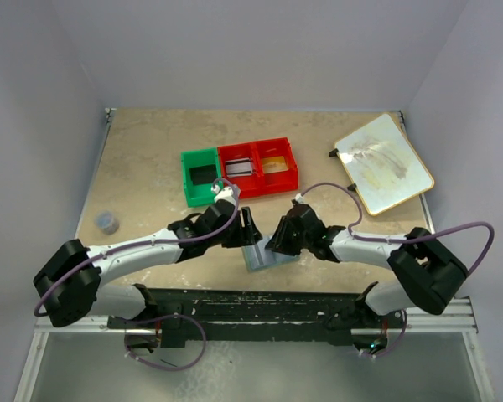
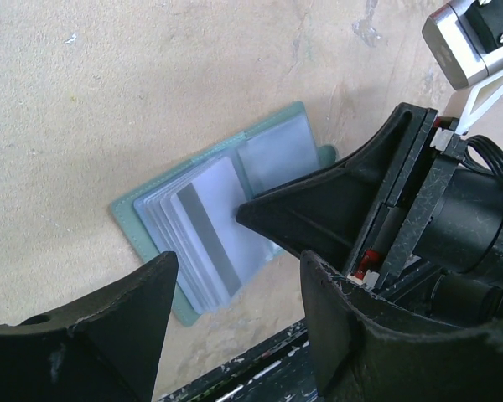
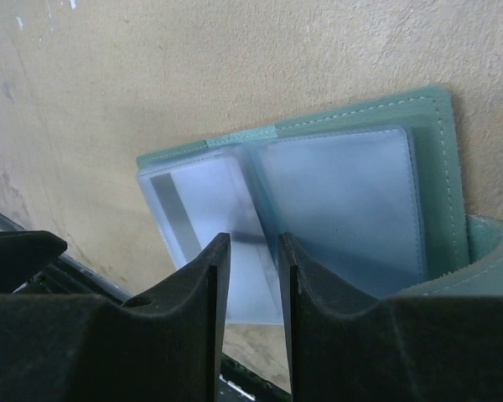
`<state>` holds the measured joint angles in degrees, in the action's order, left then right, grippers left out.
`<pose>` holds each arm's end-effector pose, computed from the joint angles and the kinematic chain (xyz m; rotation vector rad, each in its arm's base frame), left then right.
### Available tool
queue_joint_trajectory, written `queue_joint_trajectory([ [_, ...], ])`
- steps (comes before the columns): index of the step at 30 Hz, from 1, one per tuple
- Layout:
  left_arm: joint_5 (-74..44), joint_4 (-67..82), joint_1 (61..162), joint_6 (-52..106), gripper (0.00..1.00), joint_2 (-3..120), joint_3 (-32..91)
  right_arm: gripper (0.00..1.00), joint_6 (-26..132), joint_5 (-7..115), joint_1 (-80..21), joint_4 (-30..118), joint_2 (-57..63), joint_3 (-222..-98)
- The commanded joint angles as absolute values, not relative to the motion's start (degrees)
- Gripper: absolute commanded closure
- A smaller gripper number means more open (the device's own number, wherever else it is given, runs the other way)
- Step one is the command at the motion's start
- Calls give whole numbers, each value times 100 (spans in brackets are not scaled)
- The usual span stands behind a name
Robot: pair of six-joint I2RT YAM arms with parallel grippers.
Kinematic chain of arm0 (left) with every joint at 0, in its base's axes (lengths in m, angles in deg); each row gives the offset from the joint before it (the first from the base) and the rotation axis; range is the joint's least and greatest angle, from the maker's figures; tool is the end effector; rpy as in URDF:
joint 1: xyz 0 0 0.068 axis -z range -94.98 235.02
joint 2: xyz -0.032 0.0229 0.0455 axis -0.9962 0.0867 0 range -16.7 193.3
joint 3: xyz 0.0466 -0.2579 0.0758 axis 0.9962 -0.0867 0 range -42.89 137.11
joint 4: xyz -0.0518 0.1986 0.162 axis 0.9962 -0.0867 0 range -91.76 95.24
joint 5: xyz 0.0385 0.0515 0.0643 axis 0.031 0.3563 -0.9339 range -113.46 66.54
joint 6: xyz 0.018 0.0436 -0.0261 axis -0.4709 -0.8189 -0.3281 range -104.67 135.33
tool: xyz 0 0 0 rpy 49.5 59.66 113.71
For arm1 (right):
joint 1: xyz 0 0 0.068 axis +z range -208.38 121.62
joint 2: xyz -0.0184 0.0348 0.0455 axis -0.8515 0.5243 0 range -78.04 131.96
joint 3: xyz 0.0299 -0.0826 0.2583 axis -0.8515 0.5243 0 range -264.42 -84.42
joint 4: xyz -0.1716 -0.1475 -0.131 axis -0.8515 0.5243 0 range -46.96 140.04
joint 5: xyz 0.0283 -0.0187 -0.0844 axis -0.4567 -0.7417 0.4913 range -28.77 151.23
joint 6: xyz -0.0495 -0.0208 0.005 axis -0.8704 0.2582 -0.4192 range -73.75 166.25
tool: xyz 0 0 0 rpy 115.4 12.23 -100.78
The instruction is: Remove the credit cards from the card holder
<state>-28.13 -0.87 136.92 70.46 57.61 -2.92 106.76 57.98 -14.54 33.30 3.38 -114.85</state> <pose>0.1678 -0.2092 0.2080 -0.1146 2.4318 -0.8443 0.1889 0.1843 0.1497 0.3308 2.4799 0.9386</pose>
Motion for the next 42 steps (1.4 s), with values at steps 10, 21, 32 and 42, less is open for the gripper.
queue_joint_trajectory([
  [10,-2847,198,13749,7173,42,5820,-244,83,10595,5827,-1513,3637,676,-11488],
  [21,-2874,157,13748,7145,42,5851,-218,93,10569,5849,-1518,3772,810,-11555],
  [32,-2899,166,13749,7157,42,5829,-216,100,11230,4572,-2025,1500,604,-10556],
  [42,-2734,434,13756,7259,42,5945,-359,100,11075,4664,-2242,1754,799,-10551],
])
